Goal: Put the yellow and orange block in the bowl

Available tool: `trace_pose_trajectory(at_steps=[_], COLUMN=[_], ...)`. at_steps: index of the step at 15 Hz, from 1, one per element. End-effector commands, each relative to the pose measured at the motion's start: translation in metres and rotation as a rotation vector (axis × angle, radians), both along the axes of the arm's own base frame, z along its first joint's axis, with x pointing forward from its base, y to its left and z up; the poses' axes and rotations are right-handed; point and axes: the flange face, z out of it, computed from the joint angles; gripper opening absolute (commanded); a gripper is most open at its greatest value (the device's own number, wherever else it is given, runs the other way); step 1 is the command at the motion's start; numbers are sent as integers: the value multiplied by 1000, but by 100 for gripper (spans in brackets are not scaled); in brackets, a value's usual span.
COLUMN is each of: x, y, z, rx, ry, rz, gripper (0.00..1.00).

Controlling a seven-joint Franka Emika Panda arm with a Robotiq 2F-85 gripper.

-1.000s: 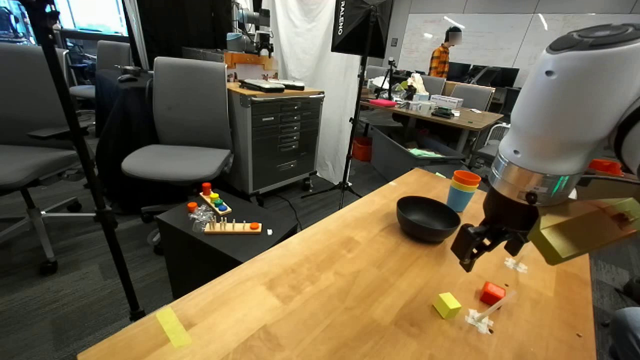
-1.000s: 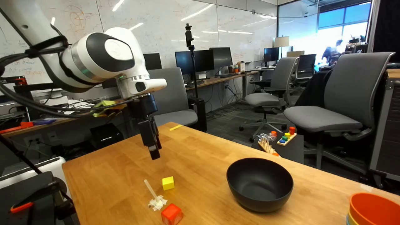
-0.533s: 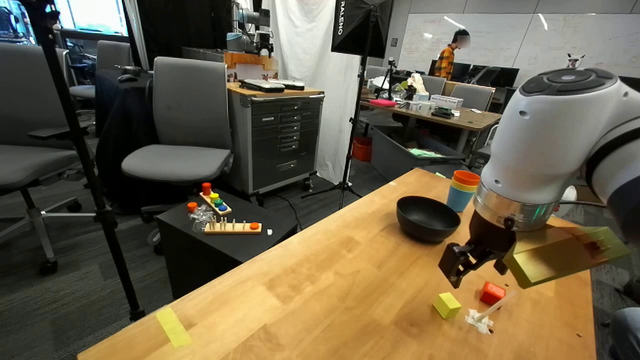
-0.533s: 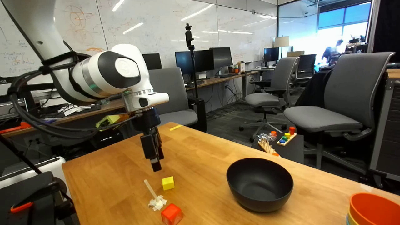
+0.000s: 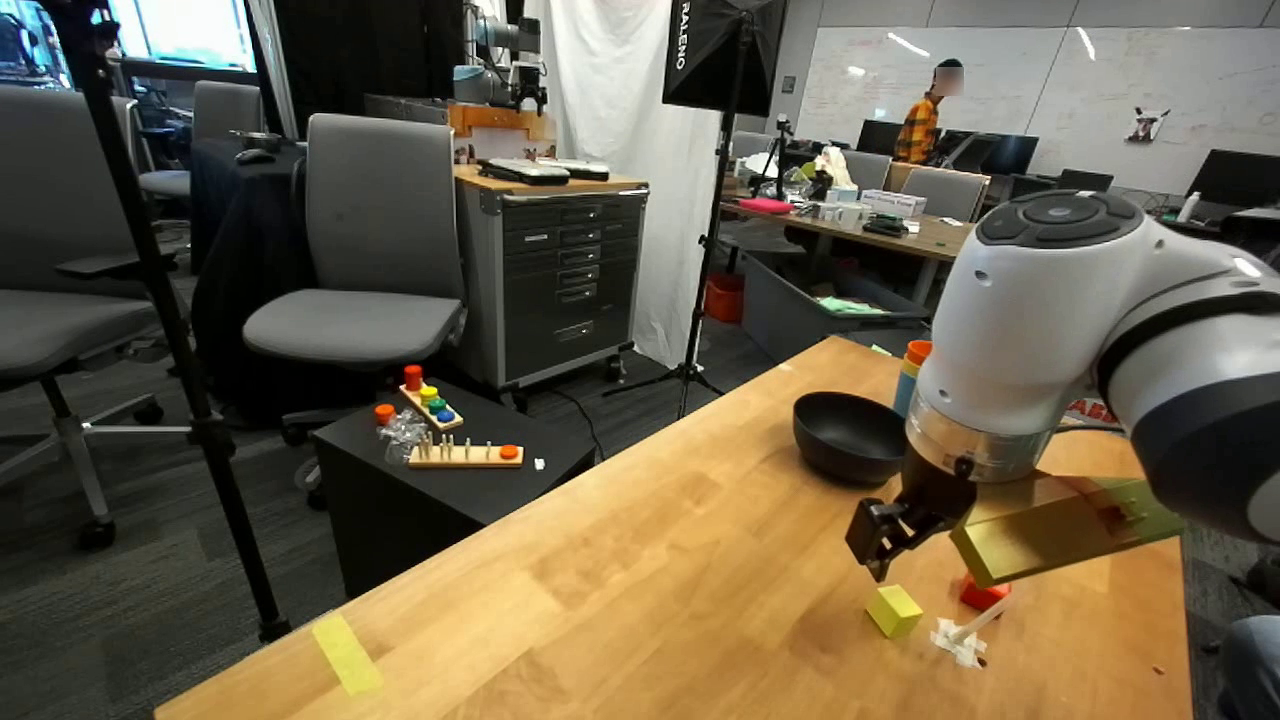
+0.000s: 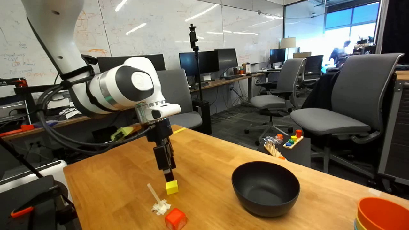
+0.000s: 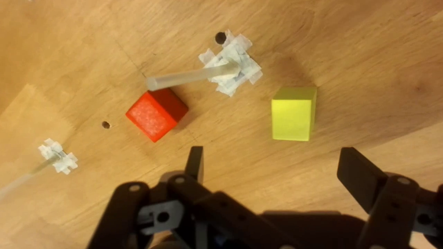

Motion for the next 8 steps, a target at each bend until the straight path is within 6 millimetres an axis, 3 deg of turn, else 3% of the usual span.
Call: trace_pose_trajectory(at_steps=[1, 8], x=[9, 5], y=[6, 12], z=[-14, -34], rx=[-7, -28], ry=[-11, 24], rz=[3, 27], gripper=[100, 100])
